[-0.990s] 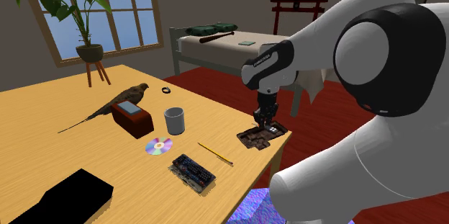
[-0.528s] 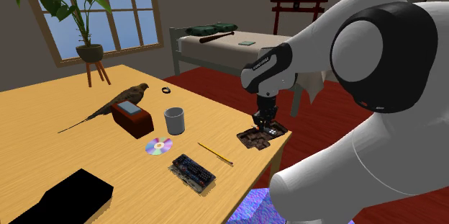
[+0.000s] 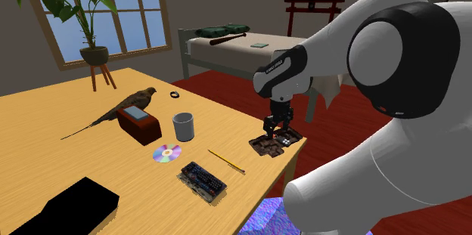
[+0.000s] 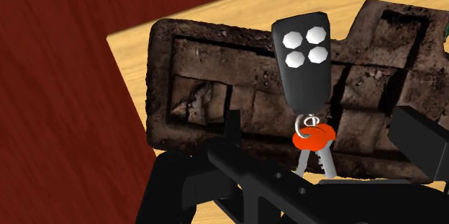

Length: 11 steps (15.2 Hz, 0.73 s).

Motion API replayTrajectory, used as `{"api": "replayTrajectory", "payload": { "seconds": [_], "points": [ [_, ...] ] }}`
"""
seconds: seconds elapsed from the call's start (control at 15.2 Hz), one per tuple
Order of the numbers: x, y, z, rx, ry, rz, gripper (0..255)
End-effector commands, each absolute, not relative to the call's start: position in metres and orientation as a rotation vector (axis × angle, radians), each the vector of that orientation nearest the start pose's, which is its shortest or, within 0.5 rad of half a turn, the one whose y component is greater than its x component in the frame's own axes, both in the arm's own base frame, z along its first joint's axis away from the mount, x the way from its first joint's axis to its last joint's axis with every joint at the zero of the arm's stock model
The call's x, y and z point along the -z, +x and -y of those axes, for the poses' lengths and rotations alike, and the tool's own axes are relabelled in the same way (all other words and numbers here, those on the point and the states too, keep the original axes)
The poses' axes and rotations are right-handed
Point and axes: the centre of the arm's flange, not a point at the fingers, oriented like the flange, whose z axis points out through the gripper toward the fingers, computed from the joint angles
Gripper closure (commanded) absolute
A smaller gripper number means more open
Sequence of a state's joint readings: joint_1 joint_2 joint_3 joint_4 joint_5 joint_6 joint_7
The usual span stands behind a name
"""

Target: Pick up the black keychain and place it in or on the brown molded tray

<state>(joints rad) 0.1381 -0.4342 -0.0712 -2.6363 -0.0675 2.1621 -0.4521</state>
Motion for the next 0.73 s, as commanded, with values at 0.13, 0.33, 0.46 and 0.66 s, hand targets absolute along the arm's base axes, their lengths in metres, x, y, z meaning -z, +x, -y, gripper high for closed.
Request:
{"api": "replayTrajectory", "payload": {
  "seconds": [0.13, 0.33, 0.46, 0.66],
  "points": [
    [-0.423, 0.385, -0.025, -0.070, -3.033, 0.880, 0],
    [-0.433, 0.385, -0.025, -0.070, -3.033, 0.880, 0],
    [-0.433, 0.386, -0.025, -0.070, -3.033, 0.880, 0],
    [-0.433, 0.386, -0.025, -0.070, -3.033, 0.880, 0]
  ]
}}
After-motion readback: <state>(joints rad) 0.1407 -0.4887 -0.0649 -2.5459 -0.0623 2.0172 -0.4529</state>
